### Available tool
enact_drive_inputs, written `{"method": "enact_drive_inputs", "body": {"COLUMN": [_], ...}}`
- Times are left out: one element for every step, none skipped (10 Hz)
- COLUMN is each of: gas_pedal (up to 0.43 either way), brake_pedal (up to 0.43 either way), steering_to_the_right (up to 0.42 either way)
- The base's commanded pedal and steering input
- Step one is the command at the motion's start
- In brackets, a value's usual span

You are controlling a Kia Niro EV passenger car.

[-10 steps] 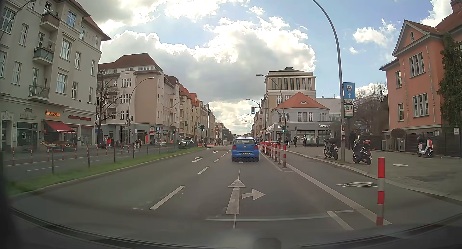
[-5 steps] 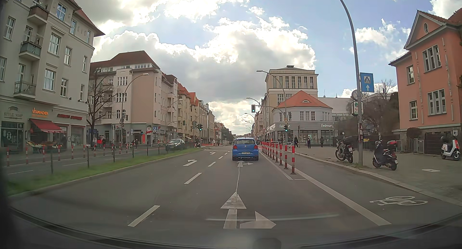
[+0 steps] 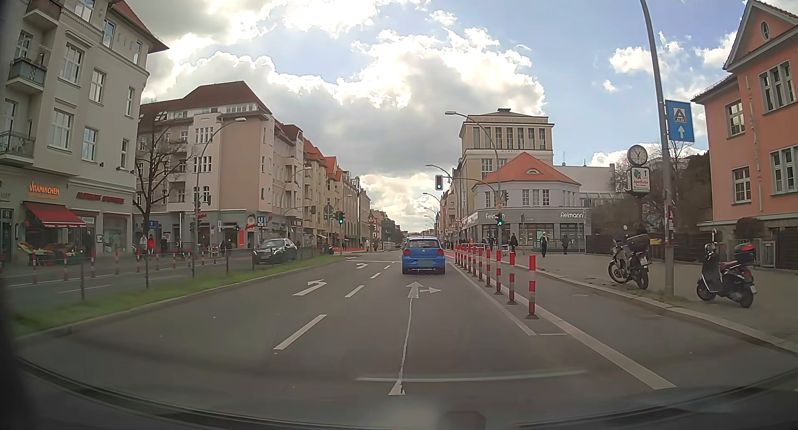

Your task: Follow the waypoints while adhering to traffic rules and regulations

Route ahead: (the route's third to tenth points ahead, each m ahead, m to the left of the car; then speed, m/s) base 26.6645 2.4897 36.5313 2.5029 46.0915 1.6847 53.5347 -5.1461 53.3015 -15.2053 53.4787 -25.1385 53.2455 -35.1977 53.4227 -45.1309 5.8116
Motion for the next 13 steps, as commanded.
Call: {"method": "enact_drive_inputs", "body": {"gas_pedal": [0.11, 0.098, 0.087, 0.087, 0.087, 0.079, 0.067, 0.059, 0.028, 0.02, 0.02, 0.02, 0.02], "brake_pedal": [0.03, 0.03, 0.03, 0.03, 0.03, 0.03, 0.03, 0.03, 0.03, 0.03, 0.03, 0.03, 0.03], "steering_to_the_right": [-0.001, -0.001, -0.001, -0.001, -0.001, -0.001, -0.001, -0.001, -0.001, -0.001, -0.001, -0.001, -0.001]}}
